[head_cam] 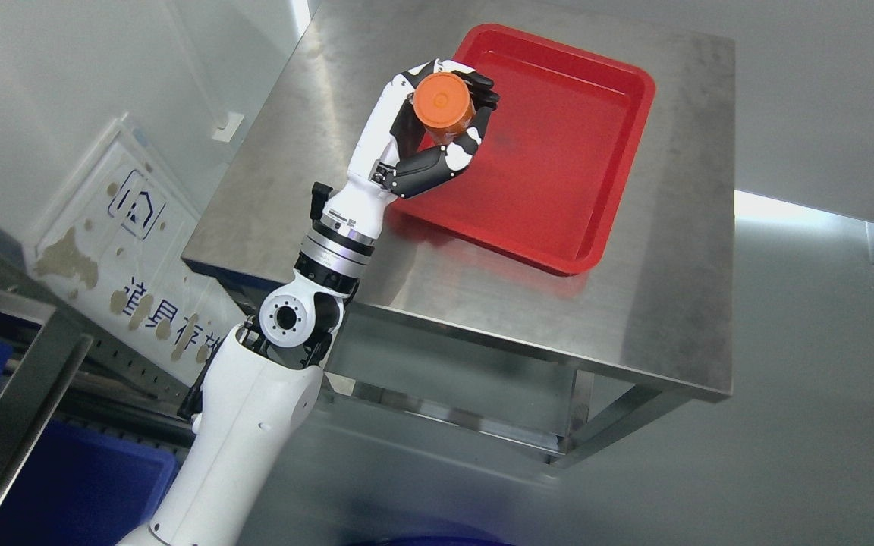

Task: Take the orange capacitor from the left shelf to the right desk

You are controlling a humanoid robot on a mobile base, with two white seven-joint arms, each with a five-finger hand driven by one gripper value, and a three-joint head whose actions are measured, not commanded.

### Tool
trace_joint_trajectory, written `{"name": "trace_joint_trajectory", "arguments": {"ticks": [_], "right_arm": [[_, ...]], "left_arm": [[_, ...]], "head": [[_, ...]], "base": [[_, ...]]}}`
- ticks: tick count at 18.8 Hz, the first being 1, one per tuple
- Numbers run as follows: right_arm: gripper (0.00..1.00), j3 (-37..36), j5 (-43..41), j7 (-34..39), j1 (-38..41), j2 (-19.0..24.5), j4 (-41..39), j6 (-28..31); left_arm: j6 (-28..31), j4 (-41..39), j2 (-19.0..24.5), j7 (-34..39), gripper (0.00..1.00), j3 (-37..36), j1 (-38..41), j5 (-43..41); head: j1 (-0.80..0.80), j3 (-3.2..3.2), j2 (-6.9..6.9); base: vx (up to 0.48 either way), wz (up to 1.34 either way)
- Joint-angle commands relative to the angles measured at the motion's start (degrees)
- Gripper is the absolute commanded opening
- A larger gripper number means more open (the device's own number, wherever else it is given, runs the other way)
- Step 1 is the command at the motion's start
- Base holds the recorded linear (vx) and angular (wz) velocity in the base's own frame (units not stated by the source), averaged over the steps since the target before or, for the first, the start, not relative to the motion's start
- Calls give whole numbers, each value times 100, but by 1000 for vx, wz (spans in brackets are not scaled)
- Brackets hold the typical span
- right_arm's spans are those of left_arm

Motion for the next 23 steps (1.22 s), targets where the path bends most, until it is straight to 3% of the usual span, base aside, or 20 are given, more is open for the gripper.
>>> {"name": "trace_joint_trajectory", "arguments": {"ticks": [1,5,10,11,12,13,19,20,23], "right_arm": [[100,-62,0,4,-8,-100,-193,8],[100,-62,0,4,-8,-100,-193,8],[100,-62,0,4,-8,-100,-193,8],[100,-62,0,4,-8,-100,-193,8],[100,-62,0,4,-8,-100,-193,8],[100,-62,0,4,-8,-100,-193,8],[100,-62,0,4,-8,-100,-193,8],[100,-62,0,4,-8,-100,-193,8],[100,-62,0,4,-8,-100,-193,8]], "left_arm": [[403,515,100,14,7,-680,-137,-58],[492,771,100,-12,8,-1084,-137,-260],[483,833,100,-12,14,-971,-137,-261],[474,798,100,-12,25,-901,-146,-261],[492,746,100,-12,50,-840,-155,-261],[492,693,100,-12,58,-796,-190,-261],[483,517,100,-21,82,-190,-365,-261],[474,456,100,-21,89,-6,-470,-261],[256,306,100,-39,98,775,-830,-261]], "head": [[0,0,0],[0,0,0],[0,0,0],[0,0,0],[0,0,0],[0,0,0],[0,0,0],[0,0,0],[0,0,0]], "base": [[262,-247],[218,-275],[104,-193],[24,-23],[24,-23],[-7,11],[-23,37],[-21,48],[-24,43]]}}
